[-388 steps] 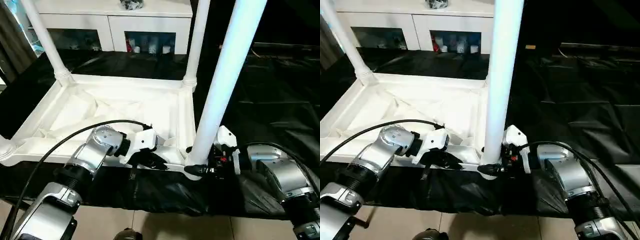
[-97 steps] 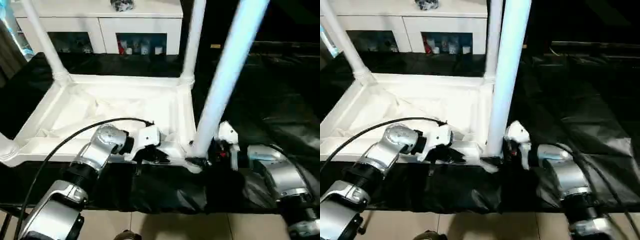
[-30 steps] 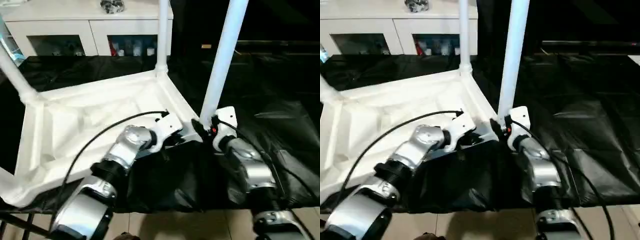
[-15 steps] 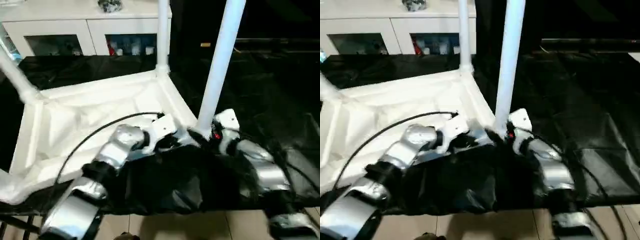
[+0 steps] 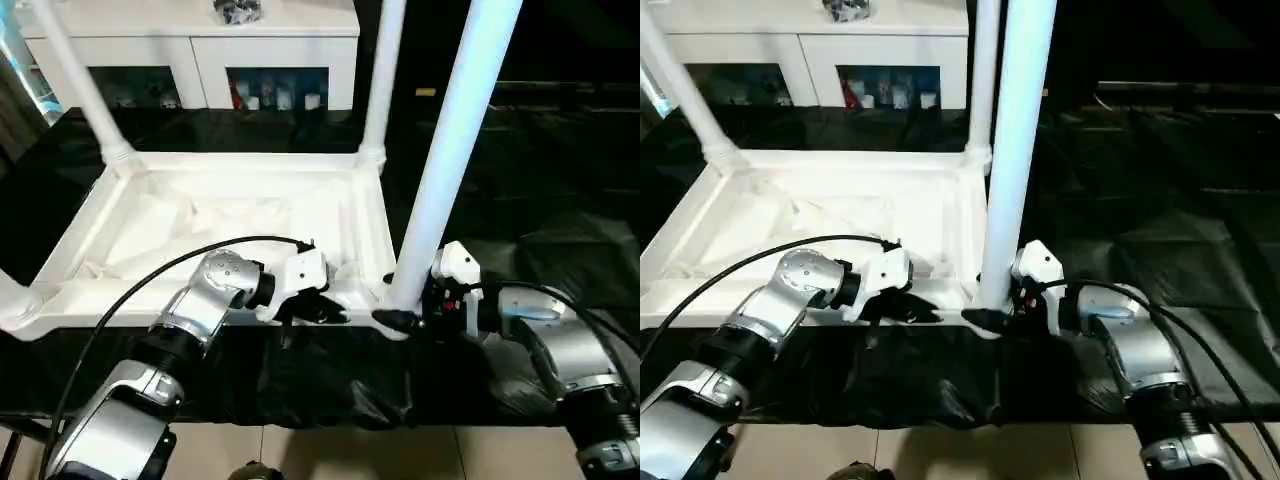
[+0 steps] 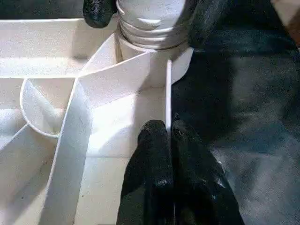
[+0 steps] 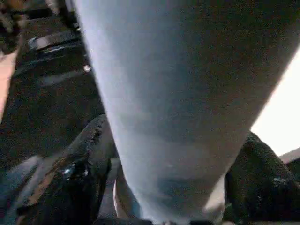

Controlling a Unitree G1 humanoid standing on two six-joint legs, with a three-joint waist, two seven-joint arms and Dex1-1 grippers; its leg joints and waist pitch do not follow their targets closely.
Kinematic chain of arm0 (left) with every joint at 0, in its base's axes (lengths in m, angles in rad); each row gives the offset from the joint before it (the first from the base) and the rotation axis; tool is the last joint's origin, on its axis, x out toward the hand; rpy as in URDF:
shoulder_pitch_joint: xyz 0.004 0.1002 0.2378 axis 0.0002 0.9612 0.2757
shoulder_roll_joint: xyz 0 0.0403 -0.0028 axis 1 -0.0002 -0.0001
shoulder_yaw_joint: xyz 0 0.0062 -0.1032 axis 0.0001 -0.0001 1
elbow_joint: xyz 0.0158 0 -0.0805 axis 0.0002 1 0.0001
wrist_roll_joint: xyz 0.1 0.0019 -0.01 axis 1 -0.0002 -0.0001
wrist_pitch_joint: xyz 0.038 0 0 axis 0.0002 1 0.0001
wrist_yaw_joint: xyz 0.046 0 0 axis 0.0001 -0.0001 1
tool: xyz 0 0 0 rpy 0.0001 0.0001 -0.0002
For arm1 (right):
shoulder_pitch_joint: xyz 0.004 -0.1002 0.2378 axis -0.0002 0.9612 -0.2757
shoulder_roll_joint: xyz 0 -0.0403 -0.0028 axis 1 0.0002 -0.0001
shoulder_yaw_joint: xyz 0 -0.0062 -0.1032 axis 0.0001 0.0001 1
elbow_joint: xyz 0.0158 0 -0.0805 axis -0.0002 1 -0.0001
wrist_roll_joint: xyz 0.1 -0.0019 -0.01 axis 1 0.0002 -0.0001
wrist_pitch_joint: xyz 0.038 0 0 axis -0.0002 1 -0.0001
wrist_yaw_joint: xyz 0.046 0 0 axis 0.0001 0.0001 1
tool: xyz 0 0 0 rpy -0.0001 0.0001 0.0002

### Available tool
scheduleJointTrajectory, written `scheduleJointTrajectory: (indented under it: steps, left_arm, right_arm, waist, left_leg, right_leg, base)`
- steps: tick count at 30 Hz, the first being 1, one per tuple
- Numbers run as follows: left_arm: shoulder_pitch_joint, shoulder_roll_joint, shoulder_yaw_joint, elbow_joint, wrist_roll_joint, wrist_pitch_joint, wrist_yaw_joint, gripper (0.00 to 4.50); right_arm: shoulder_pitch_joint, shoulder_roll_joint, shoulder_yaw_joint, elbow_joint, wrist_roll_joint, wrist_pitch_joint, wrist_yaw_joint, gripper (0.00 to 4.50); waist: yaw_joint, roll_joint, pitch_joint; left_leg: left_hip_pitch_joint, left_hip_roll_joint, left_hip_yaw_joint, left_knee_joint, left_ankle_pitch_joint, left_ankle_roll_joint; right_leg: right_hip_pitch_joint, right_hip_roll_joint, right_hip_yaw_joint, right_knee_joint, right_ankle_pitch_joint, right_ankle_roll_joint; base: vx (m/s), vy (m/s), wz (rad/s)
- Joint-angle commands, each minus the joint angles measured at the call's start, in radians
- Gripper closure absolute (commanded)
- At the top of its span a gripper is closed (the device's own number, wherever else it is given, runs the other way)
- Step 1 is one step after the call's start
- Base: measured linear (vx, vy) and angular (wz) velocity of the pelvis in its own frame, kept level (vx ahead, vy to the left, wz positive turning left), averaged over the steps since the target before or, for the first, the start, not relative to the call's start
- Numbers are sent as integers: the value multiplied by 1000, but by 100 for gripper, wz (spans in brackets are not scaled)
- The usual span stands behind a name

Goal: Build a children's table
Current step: Rotate leg to tighten

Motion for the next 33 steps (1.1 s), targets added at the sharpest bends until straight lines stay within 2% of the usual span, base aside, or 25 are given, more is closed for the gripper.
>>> scheduleJointTrajectory:
  steps: [1,2,3,9,12,15,18,19,20,21,22,24,25,26,28,29,30,33]
  left_arm:
    - [-11,-15,-12,-30,-6,-4,19,450]
    - [-12,-16,-11,-30,-5,-6,12,450]
    - [-12,-17,-10,-29,-5,-6,11,450]
    - [-12,-26,-12,-29,-12,1,25,450]
    - [-24,-59,0,-7,9,18,110,450]
    - [-42,-98,12,24,32,40,209,450]
    - [-57,-153,13,43,54,69,310,450]
    - [-58,-160,12,44,56,74,322,450]
    - [-65,-195,12,49,66,95,377,450]
    - [-74,-223,15,56,73,110,426,450]
    - [-75,-227,15,57,74,111,432,450]
    - [-81,-246,17,63,78,117,458,450]
    - [-86,-265,20,67,77,119,471,450]
    - [-89,-274,22,70,78,118,476,450]
    - [-97,-283,23,80,81,113,486,450]
    - [-99,-279,24,82,78,102,473,450]
    - [-99,-279,24,82,78,102,473,450]
    - [-90,-262,21,72,74,87,455,450]
  right_arm:
    - [18,33,110,-50,36,27,97,143]
    - [26,29,114,-70,45,49,110,152]
    - [29,28,115,-75,48,58,114,170]
    - [44,43,101,-80,51,63,89,190]
    - [43,106,48,-42,37,49,-48,192]
    - [22,165,11,15,-6,39,-211,193]
    - [-25,244,-38,114,-52,20,-430,193]
    - [-34,256,-47,129,-56,19,-461,193]
    - [-71,303,-84,186,-58,12,-576,194]
    - [-98,339,-116,223,-58,10,-659,194]
    - [-102,344,-120,227,-57,10,-669,194]
    - [-117,364,-136,245,-60,6,-715,194]
    - [-129,382,-141,255,-69,-7,-751,194]
    - [-134,391,-143,260,-77,-16,-767,194]
    - [-139,400,-128,267,-98,-57,-770,194]
    - [-130,385,-116,258,-96,-78,-723,159]
    - [-130,385,-116,258,-96,-78,-723,138]
    - [-120,369,-126,242,-62,-73,-654,121]
  waist:
    - [-1,-13,-57]
    - [2,-13,-57]
    - [4,-9,-57]
    - [4,-10,-57]
    - [1,-9,-56]
    - [-8,-12,-50]
    - [-27,-13,-47]
    - [-31,-8,-46]
    - [-42,-10,-47]
    - [-48,-10,-49]
    - [-51,-9,-49]
    - [-52,-10,-50]
    - [-51,-11,-52]
    - [-48,-4,-54]
    - [-50,-8,-55]
    - [-46,-9,-60]
    - [-45,-8,-60]
    - [-43,-7,-60]
  left_leg:
    - [25,82,-39,-71,-202,63]
    - [25,81,-39,-70,-200,63]
    - [26,82,-39,-71,-200,61]
    - [27,82,-40,-73,-223,42]
    - [27,82,-41,-75,-228,35]
    - [32,77,-44,-78,-283,6]
    - [36,75,-53,-82,-344,-31]
    - [36,75,-53,-82,-350,-35]
    - [31,73,-56,-84,-356,-40]
    - [31,73,-57,-86,-357,-42]
    - [34,73,-56,-85,-358,-42]
    - [35,72,-53,-83,-352,-33]
    - [32,71,-49,-81,-327,-19]
    - [30,69,-48,-80,-304,-7]
    - [25,68,-46,-78,-281,5]
    - [23,68,-45,-75,-239,25]
    - [22,69,-44,-74,-228,33]
    - [20,70,-43,-71,-202,63]
  right_leg:
    - [33,-89,53,-75,-162,-233]
    - [33,-89,53,-75,-158,-235]
    - [32,-89,53,-75,-159,-234]
    - [32,-90,54,-76,-174,-233]
    - [30,-91,55,-78,-182,-230]
    - [26,-94,55,-91,-288,-212]
    - [20,-96,54,-105,-424,-167]
    - [17,-96,55,-104,-423,-170]
    - [20,-94,53,-102,-419,-168]
    - [20,-93,52,-102,-414,-165]
    - [16,-92,53,-103,-405,-167]
    - [16,-90,55,-105,-369,-174]
    - [18,-89,58,-102,-321,-180]
    - [20,-90,57,-99,-288,-187]
    - [25,-88,57,-97,-255,-191]
    - [29,-88,55,-90,-195,-202]
    - [30,-89,55,-88,-176,-208]
    - [34,-87,53,-82,-128,-228]
  base:
    - [0,0,0]
    - [0,0,0]
    - [0,0,0]
    - [0,0,0]
    - [0,0,0]
    - [0,0,0]
    - [0,0,0]
    - [0,0,0]
    - [0,0,0]
    - [0,0,0]
    - [0,0,0]
    - [0,0,0]
    - [0,0,0]
    - [0,0,0]
    - [0,0,0]
    - [0,0,0]
    - [0,0,0]
    - [0,0,0]
